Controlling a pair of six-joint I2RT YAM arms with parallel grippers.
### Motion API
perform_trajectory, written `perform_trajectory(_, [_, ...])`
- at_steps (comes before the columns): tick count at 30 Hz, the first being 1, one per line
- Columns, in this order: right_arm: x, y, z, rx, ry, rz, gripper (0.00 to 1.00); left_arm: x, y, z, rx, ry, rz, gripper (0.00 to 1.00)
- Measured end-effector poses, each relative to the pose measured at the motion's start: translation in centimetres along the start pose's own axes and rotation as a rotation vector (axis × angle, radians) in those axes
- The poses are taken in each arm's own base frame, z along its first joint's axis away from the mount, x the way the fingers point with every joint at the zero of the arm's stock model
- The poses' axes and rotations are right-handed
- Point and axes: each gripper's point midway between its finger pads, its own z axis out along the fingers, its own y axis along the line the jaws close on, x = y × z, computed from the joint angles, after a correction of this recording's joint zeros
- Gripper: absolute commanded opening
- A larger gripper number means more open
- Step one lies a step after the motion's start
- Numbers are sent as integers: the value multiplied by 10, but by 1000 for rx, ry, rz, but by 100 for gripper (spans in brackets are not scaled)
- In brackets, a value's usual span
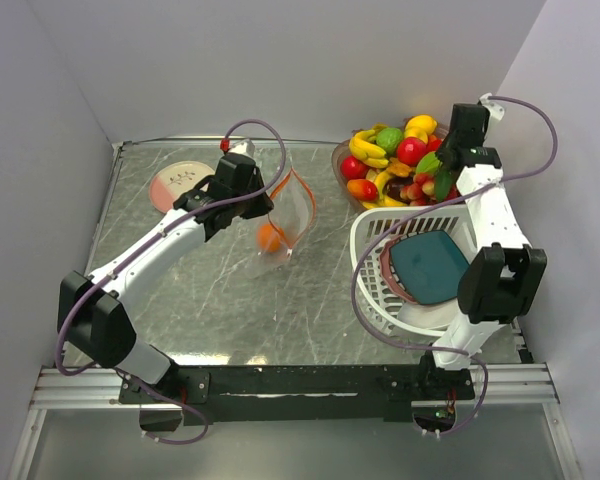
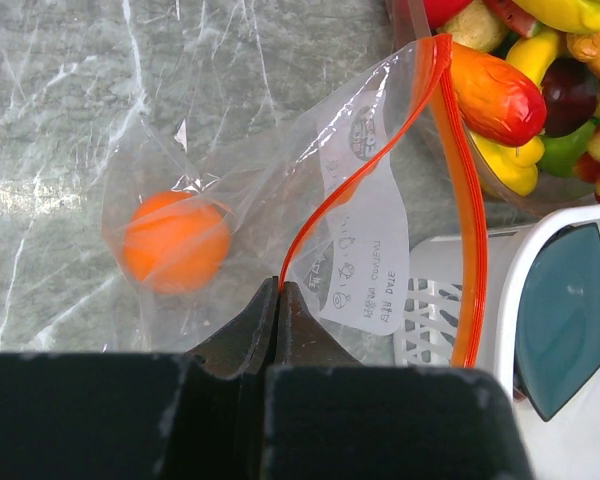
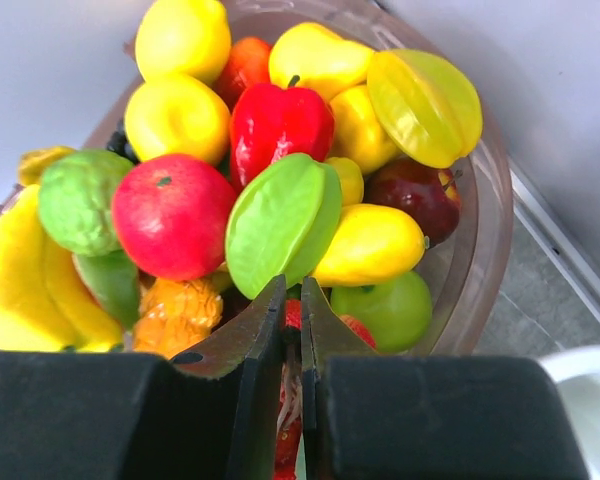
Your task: Place the food in the zip-top bag and seal the zipper
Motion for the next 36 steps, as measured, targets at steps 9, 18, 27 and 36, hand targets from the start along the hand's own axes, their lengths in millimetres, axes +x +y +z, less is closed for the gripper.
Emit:
perform_trajectory(9, [-26,7,-23,-28,-48,24,0,0,0,0,0,0,0,1])
perform_trajectory(18, [-38,28,-43,-73,-75,16,0,-3,-2,-1,5,-5,-1,1])
perform_trajectory(27, [-39,44,-61,-111,-81,2,0,-3,-3,-1,6,-6,-1,1])
perform_trajectory(36, [-38,101,-133,-309,-104,-31,0,-6,-5,2,9,-8,-1,1])
